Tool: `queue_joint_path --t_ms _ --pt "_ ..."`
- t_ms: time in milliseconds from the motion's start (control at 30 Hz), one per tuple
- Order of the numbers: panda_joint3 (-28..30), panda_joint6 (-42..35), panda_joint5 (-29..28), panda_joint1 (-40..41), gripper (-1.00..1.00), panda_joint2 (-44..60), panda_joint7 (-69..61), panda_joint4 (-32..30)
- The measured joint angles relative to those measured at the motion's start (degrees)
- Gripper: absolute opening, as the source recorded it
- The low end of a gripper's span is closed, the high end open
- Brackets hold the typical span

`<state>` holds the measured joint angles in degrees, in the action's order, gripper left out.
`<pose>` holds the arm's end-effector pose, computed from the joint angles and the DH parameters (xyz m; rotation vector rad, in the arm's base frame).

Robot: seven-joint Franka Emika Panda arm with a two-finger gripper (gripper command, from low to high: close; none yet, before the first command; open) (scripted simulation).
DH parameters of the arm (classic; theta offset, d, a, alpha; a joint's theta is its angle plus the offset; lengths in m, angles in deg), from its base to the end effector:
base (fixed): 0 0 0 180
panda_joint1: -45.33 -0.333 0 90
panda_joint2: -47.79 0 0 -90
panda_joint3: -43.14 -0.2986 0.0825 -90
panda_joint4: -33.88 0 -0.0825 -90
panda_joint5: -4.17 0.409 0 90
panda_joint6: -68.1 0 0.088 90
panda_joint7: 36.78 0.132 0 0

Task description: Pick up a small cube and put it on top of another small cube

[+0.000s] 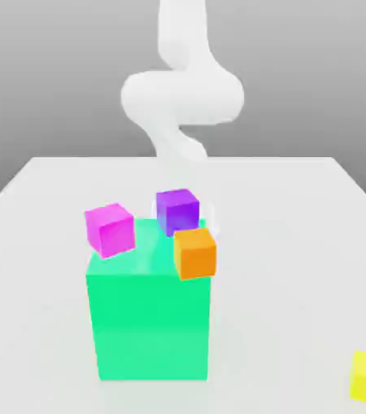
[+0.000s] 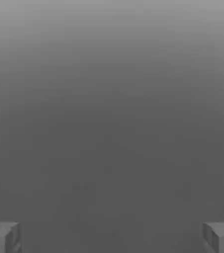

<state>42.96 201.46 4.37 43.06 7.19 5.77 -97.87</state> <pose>0.4323 0.0189 0.6490 -2.5338 0.9267 -0.9615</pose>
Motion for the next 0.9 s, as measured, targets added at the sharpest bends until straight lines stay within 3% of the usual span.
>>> queue_joint_path --t_ms 533,900 --pt "-4.31 10.11 0.59 -11.86 0.0 33.57 -20.57 0.22" --pt "-8.03 16.89 -4.79 -18.89 0.0 56.62 -30.49 0.4"
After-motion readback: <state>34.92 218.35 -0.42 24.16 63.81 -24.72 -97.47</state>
